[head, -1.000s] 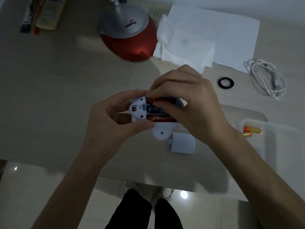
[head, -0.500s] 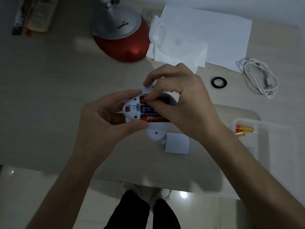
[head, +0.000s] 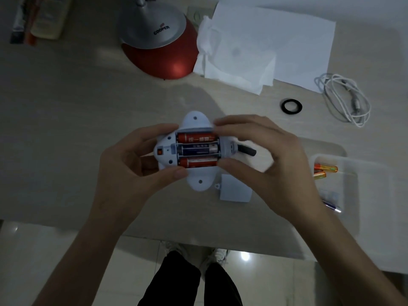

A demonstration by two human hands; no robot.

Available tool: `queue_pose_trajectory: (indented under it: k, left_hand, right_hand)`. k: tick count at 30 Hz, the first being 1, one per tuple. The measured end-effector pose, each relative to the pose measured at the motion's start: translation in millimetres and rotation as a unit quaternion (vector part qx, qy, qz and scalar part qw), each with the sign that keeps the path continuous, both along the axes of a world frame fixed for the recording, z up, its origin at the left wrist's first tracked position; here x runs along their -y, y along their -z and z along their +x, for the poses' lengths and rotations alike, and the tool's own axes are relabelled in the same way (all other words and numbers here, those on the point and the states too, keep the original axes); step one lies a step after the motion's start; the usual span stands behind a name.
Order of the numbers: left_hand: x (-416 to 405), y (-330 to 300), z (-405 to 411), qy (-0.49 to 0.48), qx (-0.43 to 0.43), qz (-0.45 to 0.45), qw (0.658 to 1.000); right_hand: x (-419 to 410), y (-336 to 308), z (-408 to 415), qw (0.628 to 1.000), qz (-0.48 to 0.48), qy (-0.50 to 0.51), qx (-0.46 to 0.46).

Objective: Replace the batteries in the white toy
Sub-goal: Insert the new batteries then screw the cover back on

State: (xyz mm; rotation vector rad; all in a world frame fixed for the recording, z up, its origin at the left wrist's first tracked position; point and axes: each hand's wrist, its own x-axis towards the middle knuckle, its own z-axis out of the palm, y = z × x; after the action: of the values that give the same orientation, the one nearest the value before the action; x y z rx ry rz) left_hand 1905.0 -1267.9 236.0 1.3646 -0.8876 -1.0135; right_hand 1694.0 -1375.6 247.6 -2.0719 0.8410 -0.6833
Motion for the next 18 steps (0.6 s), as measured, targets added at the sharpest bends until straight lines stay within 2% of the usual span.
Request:
queue_pose_trajectory:
  k: [3,8,10,13,18]
  left_hand:
    - [-7,1,9,0.005,0.000,0.006,1.000]
    - [-22,10,14,0.014,0.019,0.026,0.999]
    - [-28,14,16,0.015,0.026,0.038,0.999]
    - [-36,17,16,0.022,0.017,0.056,0.998]
    - [-45,26,15,0.025,0.016,0.076,0.997]
  right_hand:
    - [-20,7,-21,0.994,0.085,0.071,0.012]
    - [-50,40,-33,0.985,0.096,0.107,-0.089]
    - [-56,54,-32,0.981,0.069,0.126,-0.127]
    - [-60,72,-30,0.972,-0.025,0.136,-0.189]
    - [-57,82,-35,0.963,-0.031,0.143,-0.226]
